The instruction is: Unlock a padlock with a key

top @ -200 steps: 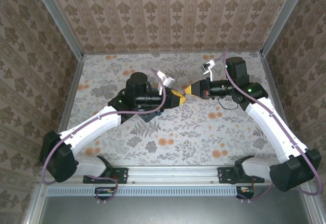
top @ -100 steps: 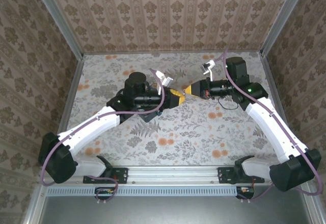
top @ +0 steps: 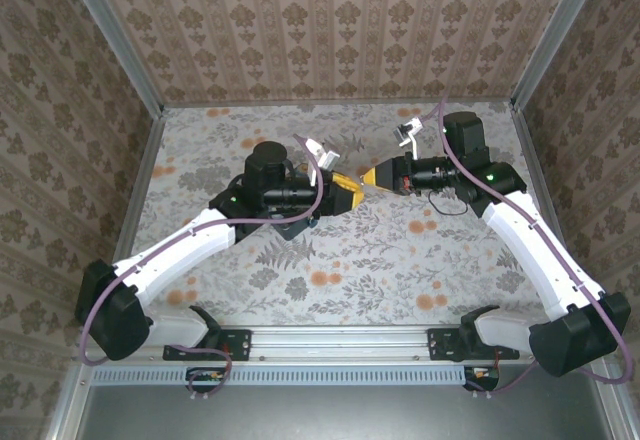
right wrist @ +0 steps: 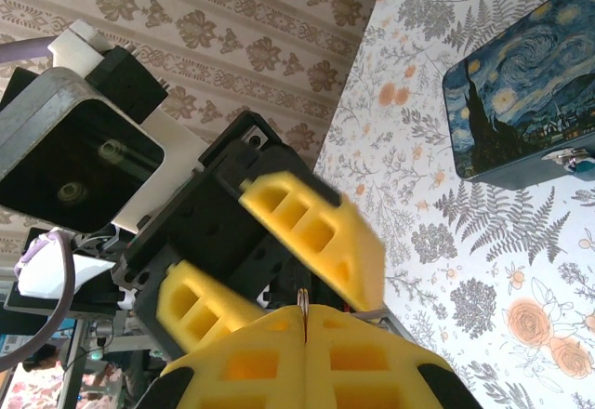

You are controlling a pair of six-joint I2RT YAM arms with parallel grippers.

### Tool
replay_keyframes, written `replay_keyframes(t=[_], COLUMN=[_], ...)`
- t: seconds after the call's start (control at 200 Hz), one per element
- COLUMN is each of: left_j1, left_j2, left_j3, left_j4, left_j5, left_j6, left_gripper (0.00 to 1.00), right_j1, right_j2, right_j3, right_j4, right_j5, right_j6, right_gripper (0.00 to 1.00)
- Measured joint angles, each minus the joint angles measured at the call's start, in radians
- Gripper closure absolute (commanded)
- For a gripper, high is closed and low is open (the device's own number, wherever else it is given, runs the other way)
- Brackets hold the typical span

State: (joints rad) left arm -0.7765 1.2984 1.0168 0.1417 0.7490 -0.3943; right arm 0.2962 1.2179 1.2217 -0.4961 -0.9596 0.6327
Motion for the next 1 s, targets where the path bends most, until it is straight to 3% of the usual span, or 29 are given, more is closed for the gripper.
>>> replay_keyframes(t=[0.185, 0.315, 0.46, 0.595, 0.865, 1.0], left_j1=[0.0, -0.002, -0.009, -0.015, -0.017, -0.017], left_j2=[0.0, 0.0, 0.016, 0.03, 0.03, 0.028], left_j3=[0.0, 0.0, 0.016, 0.023, 0.023, 0.023], left_j4=[0.002, 0.016, 0.026, 0.029, 0.029, 0.022], left_j5=[-0.012, -0.012, -0.006, 0.0, 0.007, 0.006], left_j6=[-0.001, -0.002, -0.005, -0.005, -0.002, 0.003], left_gripper=[0.43, 0.46, 0.56, 0.7, 0.87, 0.9], right_j1=[0.0, 0.0, 0.0, 0.0, 0.0, -0.005], right_j2=[-0.001, -0.003, -0.006, -0.009, -0.014, -0.014], right_j3=[-0.002, -0.006, -0.007, -0.008, -0.008, -0.008], right_j4=[0.0, 0.0, 0.001, 0.001, 0.001, 0.001], right_j5=[0.0, -0.001, -0.005, -0.007, -0.007, -0.006], right_j6=[0.0, 0.001, 0.003, 0.004, 0.004, 0.004], right_gripper=[1.0, 1.0, 1.0, 1.0, 1.0, 1.0])
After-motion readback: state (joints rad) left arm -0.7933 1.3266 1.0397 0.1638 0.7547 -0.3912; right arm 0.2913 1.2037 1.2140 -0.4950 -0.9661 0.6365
